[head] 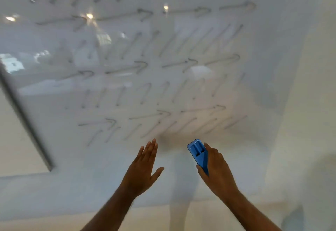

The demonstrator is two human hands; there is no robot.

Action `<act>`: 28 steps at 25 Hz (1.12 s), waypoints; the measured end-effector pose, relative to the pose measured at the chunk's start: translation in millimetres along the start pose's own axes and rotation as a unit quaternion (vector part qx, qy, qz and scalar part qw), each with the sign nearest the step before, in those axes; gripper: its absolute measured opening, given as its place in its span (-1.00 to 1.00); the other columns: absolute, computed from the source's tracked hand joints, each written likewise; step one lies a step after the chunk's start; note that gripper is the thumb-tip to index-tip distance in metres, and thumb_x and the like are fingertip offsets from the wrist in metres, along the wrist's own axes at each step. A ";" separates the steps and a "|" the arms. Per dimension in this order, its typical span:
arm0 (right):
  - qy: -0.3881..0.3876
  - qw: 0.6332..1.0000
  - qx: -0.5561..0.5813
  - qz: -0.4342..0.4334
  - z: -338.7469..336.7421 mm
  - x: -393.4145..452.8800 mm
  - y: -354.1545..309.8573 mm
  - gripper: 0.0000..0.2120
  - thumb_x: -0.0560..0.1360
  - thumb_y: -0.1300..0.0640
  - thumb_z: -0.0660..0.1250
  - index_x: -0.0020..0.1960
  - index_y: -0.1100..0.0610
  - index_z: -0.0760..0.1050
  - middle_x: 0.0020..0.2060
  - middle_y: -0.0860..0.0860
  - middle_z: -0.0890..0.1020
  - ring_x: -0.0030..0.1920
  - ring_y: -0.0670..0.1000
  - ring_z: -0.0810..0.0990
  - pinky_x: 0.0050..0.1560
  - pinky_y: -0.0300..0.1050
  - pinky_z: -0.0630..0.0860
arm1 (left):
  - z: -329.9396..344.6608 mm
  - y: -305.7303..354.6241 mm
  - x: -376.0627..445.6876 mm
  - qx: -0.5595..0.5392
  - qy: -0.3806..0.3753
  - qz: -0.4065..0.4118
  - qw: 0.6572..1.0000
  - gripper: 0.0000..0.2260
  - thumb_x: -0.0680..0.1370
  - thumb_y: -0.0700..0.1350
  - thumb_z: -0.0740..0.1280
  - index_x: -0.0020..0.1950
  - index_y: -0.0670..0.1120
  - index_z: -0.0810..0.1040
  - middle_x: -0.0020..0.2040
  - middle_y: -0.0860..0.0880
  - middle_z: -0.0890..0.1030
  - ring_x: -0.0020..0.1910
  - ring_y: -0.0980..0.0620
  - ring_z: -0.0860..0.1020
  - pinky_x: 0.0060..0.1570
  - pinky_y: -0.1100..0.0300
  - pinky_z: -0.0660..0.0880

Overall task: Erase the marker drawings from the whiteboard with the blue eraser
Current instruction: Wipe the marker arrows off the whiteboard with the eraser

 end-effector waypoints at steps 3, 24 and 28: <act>0.036 0.997 0.012 -0.071 -21.5 34.3 -57.1 -0.19 0.54 -0.08 0.49 0.62 -0.01 0.10 0.33 -0.04 0.47 0.19 0.00 0.54 0.12 -0.06 0.61 | -62.4 -35.2 -0.1 0.041 0.056 -0.011 0.997 -0.26 0.78 0.25 0.10 0.78 -0.21 0.03 0.80 -0.11 0.01 0.78 -0.05 0.03 0.73 0.02 0.01; 0.174 0.955 -0.011 -0.239 -79.0 181.5 -308.6 -0.29 0.56 -0.23 0.35 0.58 0.03 0.21 0.39 -0.02 0.45 0.25 -0.03 0.55 0.21 -0.01 0.62 | -401.8 -336.5 98.3 0.164 0.337 -0.122 0.919 -0.18 0.74 0.32 0.00 0.78 -0.23 -0.10 0.79 -0.18 -0.12 0.78 -0.15 -0.11 0.75 -0.09 -0.12; 0.219 0.938 -0.035 -0.265 -102.0 212.8 -359.2 -0.25 0.59 -0.20 0.33 0.65 0.05 0.15 0.38 -0.02 0.41 0.28 0.00 0.50 0.21 0.02 0.60 | -425.8 -370.4 121.6 0.163 0.355 -0.107 0.914 -0.09 0.69 0.44 -0.04 0.78 -0.23 -0.08 0.79 -0.17 -0.08 0.78 -0.16 -0.08 0.75 -0.15 -0.05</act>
Point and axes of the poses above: each hand's wrist, its own x-axis towards the middle knuckle, its own z-axis out of the palm, y = z × x, the point moved 7 cm from there along x, towards the middle knuckle
